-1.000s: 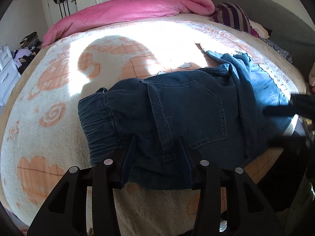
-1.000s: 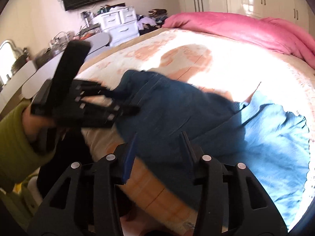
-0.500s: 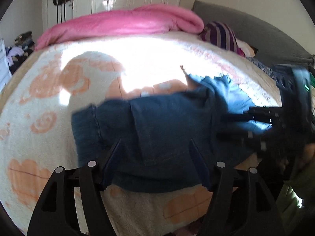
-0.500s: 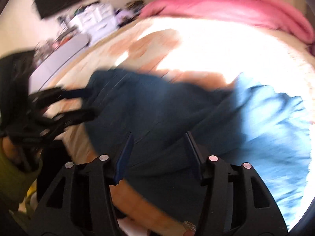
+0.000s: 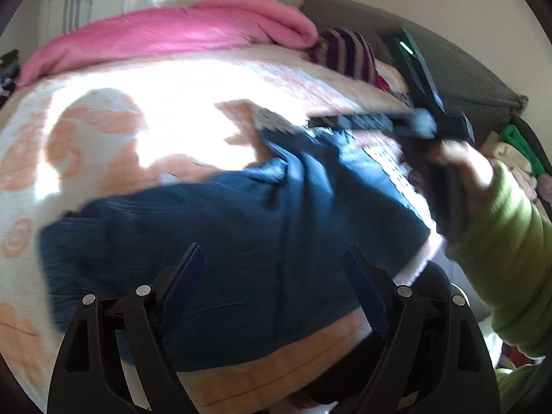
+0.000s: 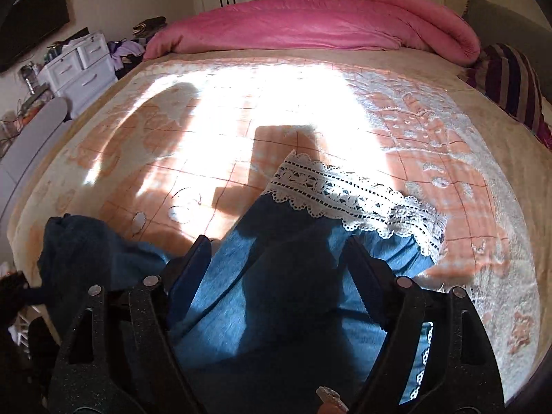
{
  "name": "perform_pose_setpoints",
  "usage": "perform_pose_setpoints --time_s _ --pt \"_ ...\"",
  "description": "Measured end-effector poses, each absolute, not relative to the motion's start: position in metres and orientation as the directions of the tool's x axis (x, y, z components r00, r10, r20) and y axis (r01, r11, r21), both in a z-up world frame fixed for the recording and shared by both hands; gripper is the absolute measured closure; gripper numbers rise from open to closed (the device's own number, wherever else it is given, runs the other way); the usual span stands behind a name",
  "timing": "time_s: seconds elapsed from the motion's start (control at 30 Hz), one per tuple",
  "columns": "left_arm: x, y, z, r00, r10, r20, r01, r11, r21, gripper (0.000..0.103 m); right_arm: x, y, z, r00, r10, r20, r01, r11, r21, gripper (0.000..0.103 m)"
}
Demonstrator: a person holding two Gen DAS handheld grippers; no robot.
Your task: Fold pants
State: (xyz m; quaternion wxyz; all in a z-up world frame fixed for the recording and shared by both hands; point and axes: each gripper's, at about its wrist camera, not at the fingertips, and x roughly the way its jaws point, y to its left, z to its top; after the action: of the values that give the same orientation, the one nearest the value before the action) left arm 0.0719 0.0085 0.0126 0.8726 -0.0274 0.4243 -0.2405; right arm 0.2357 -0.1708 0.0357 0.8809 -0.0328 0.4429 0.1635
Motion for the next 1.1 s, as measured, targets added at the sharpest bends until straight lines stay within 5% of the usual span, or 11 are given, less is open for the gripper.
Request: perform_pose_setpoints --time_s 0.3,0.5,0.63,0.67,0.73,0.83,0.97,1.1 --pt "0.089 -0.017 -0.031 0.406 -0.528 -0.746 0.375 0.841 -0.390 0.036 0.290 -0.128 0.013 0.511 0.180 -0.840 -0.328 0.945 0.003 0.022" --pt "0.096 -0.024 -0.042 0.384 -0.532 -0.755 0.370 0.838 -0.402 0.068 0.320 -0.105 0.000 0.486 0.147 -0.862 -0.316 0.949 -0.017 0.018" --pt "0.094 -0.027 -0.045 0.367 -0.541 -0.757 0.388 0.828 -0.404 0.071 0.340 -0.102 -0.017 0.458 0.122 -0.881 -0.292 0.956 -0.019 0.019" --pt "0.093 -0.027 -0.046 0.367 -0.541 -0.757 0.394 0.828 -0.400 0.071 0.344 -0.104 -0.020 0.450 0.120 -0.885 -0.288 0.957 -0.016 0.021" --pt "0.093 -0.028 -0.044 0.364 -0.543 -0.757 0.399 0.825 -0.400 0.071 0.349 -0.107 -0.027 0.431 0.111 -0.895 -0.304 0.952 -0.028 0.064" --pt "0.092 -0.028 -0.043 0.372 -0.535 -0.759 0.405 0.829 -0.386 0.068 0.346 -0.124 -0.020 0.440 0.164 -0.883 -0.317 0.948 0.018 0.099" --pt "0.091 -0.029 -0.040 0.391 -0.520 -0.759 0.411 0.837 -0.361 0.068 0.325 -0.158 0.015 0.516 0.224 -0.826 -0.291 0.954 0.077 0.100" --pt "0.092 -0.026 -0.035 0.411 -0.514 -0.753 0.415 0.841 -0.347 0.051 0.294 -0.203 0.049 0.576 0.272 -0.771 -0.251 0.956 0.149 0.100"
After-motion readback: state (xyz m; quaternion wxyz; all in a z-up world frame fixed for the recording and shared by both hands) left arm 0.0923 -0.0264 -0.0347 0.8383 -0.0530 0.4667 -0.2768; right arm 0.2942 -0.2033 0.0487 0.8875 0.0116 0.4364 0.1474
